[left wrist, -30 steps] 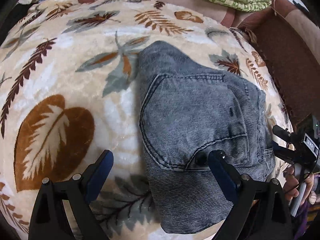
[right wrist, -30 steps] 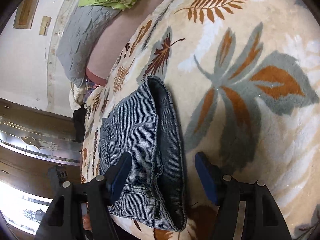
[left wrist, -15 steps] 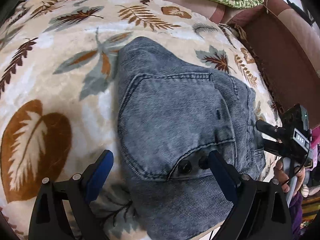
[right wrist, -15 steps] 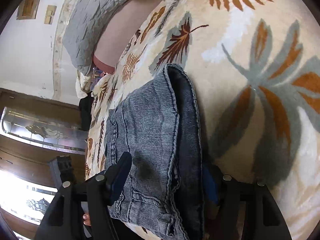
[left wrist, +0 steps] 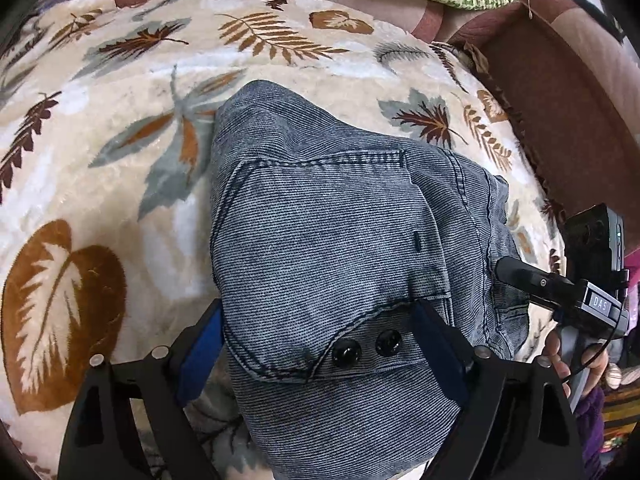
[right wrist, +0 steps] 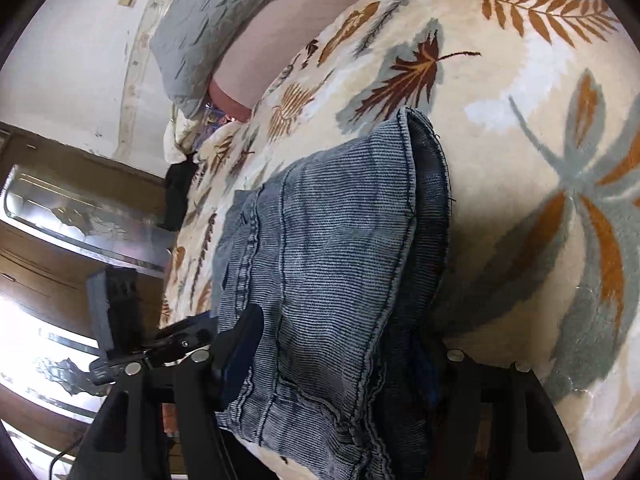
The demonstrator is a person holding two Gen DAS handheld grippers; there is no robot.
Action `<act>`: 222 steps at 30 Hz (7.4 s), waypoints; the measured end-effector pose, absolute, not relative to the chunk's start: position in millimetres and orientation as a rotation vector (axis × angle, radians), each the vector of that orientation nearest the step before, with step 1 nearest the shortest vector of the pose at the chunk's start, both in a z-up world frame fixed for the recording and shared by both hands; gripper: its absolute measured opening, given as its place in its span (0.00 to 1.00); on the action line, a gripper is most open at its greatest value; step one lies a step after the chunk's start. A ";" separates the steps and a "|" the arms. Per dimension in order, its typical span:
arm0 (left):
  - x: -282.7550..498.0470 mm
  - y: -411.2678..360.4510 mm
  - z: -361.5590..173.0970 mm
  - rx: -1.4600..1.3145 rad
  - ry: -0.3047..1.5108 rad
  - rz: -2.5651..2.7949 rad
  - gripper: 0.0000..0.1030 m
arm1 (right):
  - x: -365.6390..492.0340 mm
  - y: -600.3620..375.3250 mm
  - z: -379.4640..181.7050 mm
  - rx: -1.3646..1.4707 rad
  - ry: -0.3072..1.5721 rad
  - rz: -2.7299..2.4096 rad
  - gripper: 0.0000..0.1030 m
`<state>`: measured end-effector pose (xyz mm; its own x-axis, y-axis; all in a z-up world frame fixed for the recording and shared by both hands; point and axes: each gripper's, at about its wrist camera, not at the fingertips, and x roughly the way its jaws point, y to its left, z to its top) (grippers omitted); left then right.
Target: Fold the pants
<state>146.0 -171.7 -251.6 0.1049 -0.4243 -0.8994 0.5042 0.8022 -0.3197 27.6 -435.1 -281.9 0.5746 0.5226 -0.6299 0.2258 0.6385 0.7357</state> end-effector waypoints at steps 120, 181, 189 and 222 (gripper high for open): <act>-2.1 -86.1 -64.3 0.317 0.466 -0.147 0.83 | -57.1 -230.9 -115.9 -0.066 0.607 -0.236 0.64; -38.9 -70.7 -26.8 0.170 0.374 -0.216 0.92 | -85.8 -233.6 -52.0 0.003 0.542 -0.330 0.65; -44.3 -75.7 -17.6 0.156 0.332 -0.233 0.92 | -95.3 -247.5 -45.4 0.057 0.506 -0.355 0.65; -57.1 -97.8 -11.5 0.115 0.313 -0.258 0.99 | -128.4 -292.4 -42.3 0.216 0.351 -0.367 0.75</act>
